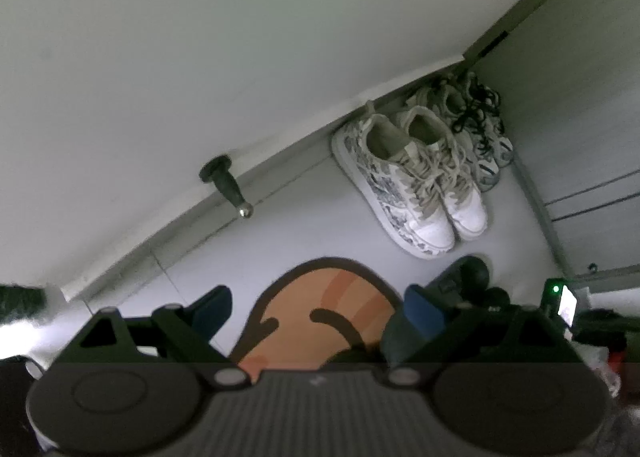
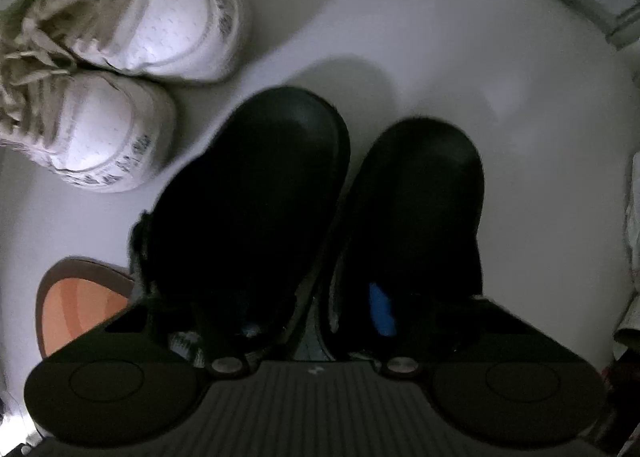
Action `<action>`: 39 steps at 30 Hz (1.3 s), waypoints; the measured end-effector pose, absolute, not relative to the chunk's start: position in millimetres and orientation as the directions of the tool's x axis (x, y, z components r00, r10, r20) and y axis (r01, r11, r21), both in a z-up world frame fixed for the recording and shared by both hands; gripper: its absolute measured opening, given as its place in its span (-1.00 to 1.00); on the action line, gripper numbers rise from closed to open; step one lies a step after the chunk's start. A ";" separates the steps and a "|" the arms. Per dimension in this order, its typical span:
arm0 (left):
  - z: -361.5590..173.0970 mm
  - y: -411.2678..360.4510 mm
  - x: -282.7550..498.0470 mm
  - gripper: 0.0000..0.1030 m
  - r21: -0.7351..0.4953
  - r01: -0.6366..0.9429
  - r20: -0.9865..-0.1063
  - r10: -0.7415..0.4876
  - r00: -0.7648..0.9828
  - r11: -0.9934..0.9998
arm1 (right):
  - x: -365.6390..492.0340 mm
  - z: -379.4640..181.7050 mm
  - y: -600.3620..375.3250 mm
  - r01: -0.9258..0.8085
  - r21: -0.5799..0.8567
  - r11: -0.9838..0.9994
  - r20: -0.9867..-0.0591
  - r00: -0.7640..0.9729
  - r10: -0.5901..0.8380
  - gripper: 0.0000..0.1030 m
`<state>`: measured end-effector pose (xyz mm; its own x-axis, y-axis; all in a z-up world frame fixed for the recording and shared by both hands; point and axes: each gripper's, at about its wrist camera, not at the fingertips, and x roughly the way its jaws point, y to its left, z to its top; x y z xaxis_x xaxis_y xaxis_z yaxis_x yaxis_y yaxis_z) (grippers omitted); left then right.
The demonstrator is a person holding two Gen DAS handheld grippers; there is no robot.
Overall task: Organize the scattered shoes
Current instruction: 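Lower the right tool and close it on the black slippers, then lift the black slippers with the right tool toward the sneaker row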
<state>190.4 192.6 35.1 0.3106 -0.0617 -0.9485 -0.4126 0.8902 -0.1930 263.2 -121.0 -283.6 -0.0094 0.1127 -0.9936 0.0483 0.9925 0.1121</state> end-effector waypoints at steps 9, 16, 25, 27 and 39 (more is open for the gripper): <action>37.8 197.6 188.8 0.83 -0.202 -0.402 -0.946 -0.072 0.316 0.893 | 244.7 -272.3 -123.6 -0.006 0.137 0.991 -0.990 0.039 0.137 -0.54; 42.6 201.9 187.7 0.83 -0.230 -0.405 -0.939 -0.092 0.331 0.885 | 215.0 -239.8 -135.2 -0.080 0.152 0.985 -0.982 0.104 0.160 -0.57; 42.7 209.4 180.2 0.83 -0.216 -0.427 -0.943 -0.075 0.324 0.878 | 187.9 -196.0 -137.6 -0.231 0.102 0.968 -0.961 0.230 0.156 -0.61; 42.7 210.7 177.5 0.83 -0.212 -0.431 -0.945 -0.071 0.319 0.877 | 180.8 -186.2 -133.1 -0.269 0.087 0.959 -0.952 0.261 0.160 -0.62; 46.3 236.6 156.8 0.83 -0.229 -0.491 -0.943 -0.066 0.327 0.841 | 153.3 -135.9 -81.6 -0.538 -0.003 0.843 -0.911 0.350 0.220 -0.63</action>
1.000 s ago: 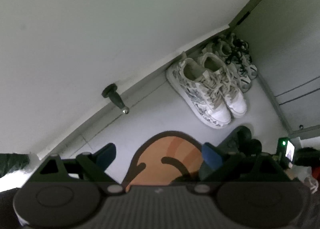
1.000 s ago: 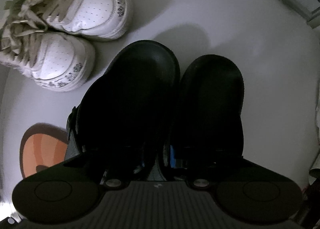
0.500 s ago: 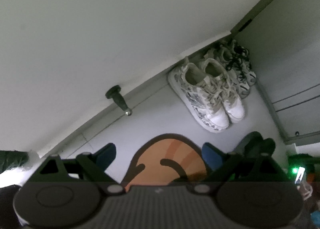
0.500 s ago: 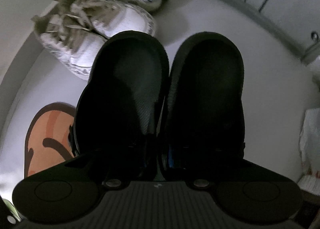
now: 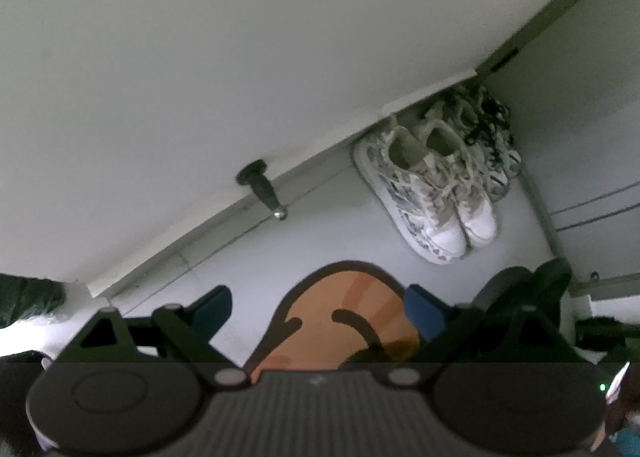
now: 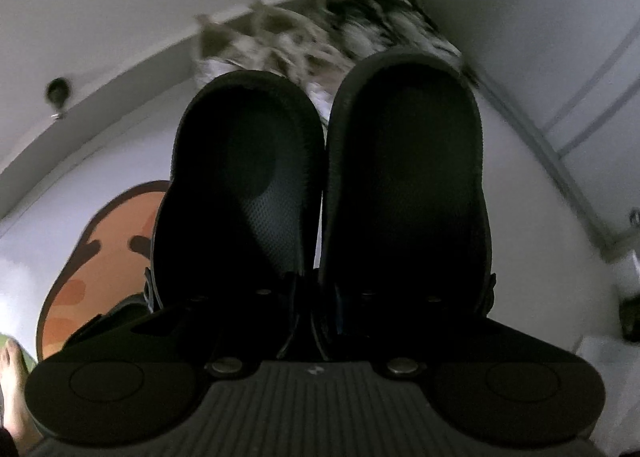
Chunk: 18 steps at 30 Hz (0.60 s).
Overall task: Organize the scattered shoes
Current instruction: 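Lift the black slippers with the right tool toward the sneaker row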
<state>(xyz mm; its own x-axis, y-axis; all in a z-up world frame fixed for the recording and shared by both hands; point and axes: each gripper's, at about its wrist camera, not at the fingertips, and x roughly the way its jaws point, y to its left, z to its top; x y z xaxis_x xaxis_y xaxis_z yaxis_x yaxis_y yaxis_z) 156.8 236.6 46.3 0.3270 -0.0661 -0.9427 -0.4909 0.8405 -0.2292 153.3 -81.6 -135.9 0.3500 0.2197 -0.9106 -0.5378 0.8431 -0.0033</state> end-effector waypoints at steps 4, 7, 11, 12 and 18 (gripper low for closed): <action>50.1 249.5 150.4 0.83 -0.250 -0.528 -0.937 -0.067 0.342 0.812 | 157.4 -122.2 -55.2 -0.618 -0.053 0.785 -0.894 0.380 0.239 -0.63; 53.2 252.5 148.4 0.83 -0.253 -0.529 -0.935 -0.064 0.349 0.810 | 161.9 -114.9 -38.4 -0.670 -0.096 0.736 -0.884 0.397 0.247 -0.63; 54.3 254.8 146.0 0.83 -0.269 -0.532 -0.932 -0.077 0.354 0.803 | 170.6 -99.0 -13.7 -0.741 -0.151 0.655 -0.863 0.421 0.278 -0.63; 55.1 255.2 145.7 0.83 -0.268 -0.530 -0.931 -0.075 0.357 0.804 | 173.7 -94.2 -5.9 -0.756 -0.162 0.634 -0.858 0.426 0.289 -0.63; 55.0 255.4 145.1 0.83 -0.266 -0.529 -0.931 -0.073 0.357 0.806 | 190.1 -79.9 34.1 -0.806 -0.181 0.564 -0.829 0.433 0.354 -0.63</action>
